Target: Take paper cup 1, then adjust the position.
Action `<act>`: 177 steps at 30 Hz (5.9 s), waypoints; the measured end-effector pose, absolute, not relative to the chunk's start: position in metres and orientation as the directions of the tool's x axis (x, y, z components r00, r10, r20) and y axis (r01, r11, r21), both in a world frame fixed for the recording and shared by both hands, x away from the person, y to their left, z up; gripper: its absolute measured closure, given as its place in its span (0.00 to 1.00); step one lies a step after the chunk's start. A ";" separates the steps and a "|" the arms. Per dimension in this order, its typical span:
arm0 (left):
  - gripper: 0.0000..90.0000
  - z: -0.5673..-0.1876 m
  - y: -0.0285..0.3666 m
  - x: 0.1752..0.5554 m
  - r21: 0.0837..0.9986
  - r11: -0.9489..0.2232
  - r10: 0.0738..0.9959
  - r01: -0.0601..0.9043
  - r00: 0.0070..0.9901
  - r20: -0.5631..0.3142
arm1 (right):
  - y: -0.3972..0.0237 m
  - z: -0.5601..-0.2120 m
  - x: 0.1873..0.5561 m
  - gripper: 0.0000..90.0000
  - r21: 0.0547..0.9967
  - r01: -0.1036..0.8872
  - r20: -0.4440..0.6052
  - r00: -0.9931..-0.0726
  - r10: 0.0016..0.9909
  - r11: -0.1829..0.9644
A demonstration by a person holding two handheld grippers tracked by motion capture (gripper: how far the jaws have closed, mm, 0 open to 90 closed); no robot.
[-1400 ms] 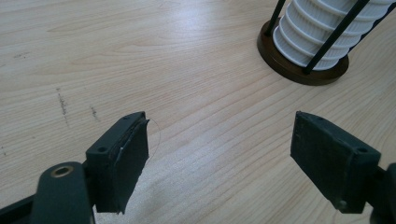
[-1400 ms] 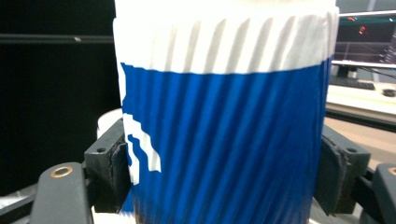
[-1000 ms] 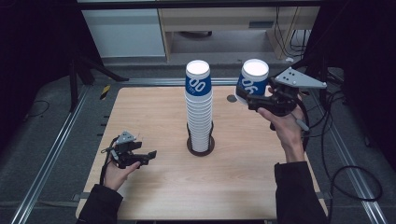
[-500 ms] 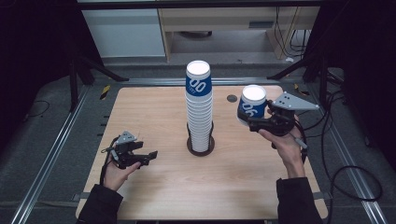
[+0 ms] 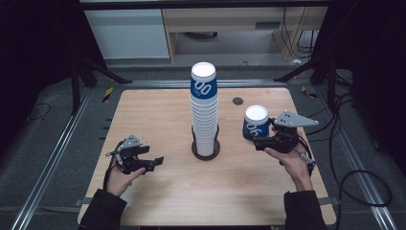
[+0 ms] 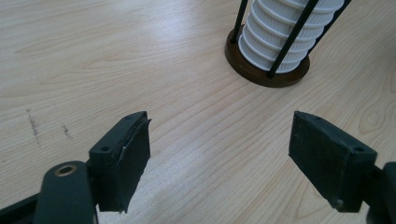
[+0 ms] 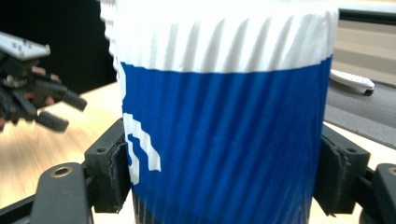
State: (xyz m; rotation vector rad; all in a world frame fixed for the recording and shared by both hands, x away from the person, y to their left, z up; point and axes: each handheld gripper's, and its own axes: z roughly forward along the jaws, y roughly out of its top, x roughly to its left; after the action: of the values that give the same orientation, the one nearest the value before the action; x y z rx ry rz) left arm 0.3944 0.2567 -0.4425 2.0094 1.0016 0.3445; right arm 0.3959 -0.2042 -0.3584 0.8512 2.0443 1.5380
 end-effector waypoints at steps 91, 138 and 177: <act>0.21 -0.414 0.161 0.362 0.765 -0.539 0.384 0.352 0.911 -0.149 | -0.066 -0.447 0.379 0.24 0.757 0.059 -0.070 -0.983 0.170 0.650; 0.29 -0.406 0.165 0.367 0.785 -0.516 0.391 0.343 0.910 -0.140 | -0.072 -0.440 0.384 0.08 0.827 0.125 -0.001 -0.975 0.223 0.549; 0.29 -0.408 0.171 0.366 0.863 -0.419 0.237 0.283 0.951 -0.197 | -0.080 -0.449 0.386 0.17 0.884 0.169 0.150 -0.986 0.078 0.435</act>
State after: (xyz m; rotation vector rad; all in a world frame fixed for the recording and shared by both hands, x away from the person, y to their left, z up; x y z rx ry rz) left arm 0.3663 0.1707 -0.4082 2.0223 0.3702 -0.0537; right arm 0.3856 -0.0800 -0.4485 0.2352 2.7338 1.7006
